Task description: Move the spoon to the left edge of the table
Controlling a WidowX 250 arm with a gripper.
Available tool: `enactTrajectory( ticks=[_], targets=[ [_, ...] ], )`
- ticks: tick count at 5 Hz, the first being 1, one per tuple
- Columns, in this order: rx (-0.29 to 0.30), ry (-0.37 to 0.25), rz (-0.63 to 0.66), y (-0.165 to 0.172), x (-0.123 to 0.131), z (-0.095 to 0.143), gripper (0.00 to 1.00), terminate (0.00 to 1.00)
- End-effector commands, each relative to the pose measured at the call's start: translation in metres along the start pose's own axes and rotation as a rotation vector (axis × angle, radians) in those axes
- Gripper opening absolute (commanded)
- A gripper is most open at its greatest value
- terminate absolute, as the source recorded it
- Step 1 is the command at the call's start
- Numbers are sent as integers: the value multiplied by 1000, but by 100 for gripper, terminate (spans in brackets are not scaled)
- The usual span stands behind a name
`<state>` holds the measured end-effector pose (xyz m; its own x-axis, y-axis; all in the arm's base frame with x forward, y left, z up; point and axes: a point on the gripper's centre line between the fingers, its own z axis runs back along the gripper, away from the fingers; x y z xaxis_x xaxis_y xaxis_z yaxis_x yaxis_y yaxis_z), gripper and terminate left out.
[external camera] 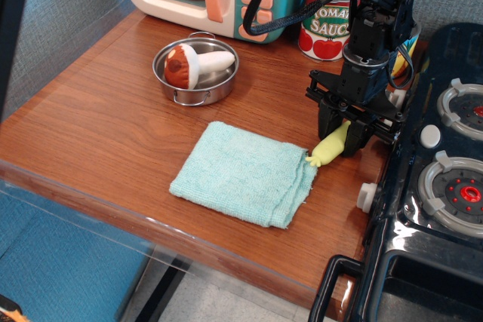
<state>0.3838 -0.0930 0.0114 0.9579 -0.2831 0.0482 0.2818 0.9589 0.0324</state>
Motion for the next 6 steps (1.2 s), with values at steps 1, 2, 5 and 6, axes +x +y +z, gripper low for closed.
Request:
enactTrajectory(
  ticks=[1,2,5,6],
  targets=[
    [19,-98,195,27,-7,48,0,0],
    [9,-163,194,31,-8,69,0,0],
    [30,-226,189,90,-70,122,0,0],
    [58,-170,215,129,-109,128,0,0]
  ],
)
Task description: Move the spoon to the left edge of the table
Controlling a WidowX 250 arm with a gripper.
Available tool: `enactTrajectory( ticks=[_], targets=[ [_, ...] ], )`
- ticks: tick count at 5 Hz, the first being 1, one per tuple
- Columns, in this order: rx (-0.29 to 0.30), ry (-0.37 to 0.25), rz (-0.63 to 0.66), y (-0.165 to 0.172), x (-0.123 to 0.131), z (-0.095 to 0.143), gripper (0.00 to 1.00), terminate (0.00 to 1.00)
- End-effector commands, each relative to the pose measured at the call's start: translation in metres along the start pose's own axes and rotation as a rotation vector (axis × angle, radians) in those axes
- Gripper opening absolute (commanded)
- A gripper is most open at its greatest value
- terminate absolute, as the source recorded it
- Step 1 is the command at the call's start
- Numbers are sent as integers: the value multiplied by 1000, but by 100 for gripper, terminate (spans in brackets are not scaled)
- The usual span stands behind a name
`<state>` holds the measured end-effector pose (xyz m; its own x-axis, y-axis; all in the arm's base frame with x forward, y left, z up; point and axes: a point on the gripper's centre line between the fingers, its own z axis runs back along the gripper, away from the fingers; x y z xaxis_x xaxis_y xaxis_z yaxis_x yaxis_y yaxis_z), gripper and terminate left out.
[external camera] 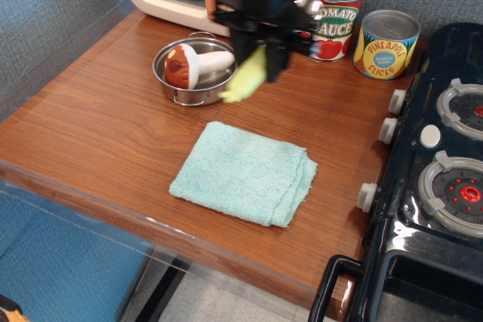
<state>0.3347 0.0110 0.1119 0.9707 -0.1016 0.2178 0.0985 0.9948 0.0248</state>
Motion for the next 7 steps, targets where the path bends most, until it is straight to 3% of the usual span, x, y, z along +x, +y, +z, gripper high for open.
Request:
enactTrajectory(
  ticks=[1,3,4,5,7],
  targets=[
    [58,14,53,87,-49,31,0,0],
    [112,7,83,144,-69,20,0,0],
    [115,42,102,162,-73,1,0,0],
    [96,107,116,171,-76,-24,0,0],
    [55,159,117,188,-79,-60,0,0]
  ],
)
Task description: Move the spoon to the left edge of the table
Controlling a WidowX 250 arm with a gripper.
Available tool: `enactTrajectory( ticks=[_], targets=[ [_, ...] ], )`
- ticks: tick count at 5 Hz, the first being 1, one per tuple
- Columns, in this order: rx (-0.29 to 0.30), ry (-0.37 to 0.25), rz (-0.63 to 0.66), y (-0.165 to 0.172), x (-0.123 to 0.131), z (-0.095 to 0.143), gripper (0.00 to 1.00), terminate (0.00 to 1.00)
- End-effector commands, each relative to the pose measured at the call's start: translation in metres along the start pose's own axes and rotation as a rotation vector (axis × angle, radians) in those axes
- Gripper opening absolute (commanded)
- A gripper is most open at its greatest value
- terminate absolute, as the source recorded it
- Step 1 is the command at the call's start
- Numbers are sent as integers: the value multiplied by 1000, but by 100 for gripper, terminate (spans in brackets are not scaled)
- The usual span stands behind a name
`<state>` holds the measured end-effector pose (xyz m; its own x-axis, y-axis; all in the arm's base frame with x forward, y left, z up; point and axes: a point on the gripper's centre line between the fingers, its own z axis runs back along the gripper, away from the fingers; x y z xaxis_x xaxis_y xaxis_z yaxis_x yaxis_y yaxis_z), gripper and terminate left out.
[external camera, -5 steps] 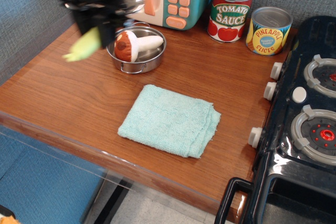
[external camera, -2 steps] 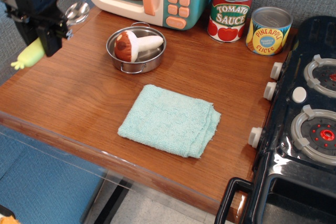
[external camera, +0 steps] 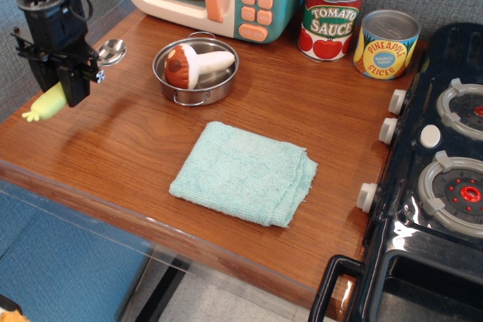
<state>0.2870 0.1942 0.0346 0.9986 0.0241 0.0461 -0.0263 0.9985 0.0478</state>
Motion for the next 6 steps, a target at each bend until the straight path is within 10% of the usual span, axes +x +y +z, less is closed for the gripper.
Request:
enactTrajectory(
  ticks=[1,2,6],
  targets=[
    [4,-13,-31,14,8,-5,0,0],
    [20,-10,-90,12,15,-2,100,0],
    [66,-95,-123,-3,31,58,100,0]
  ],
)
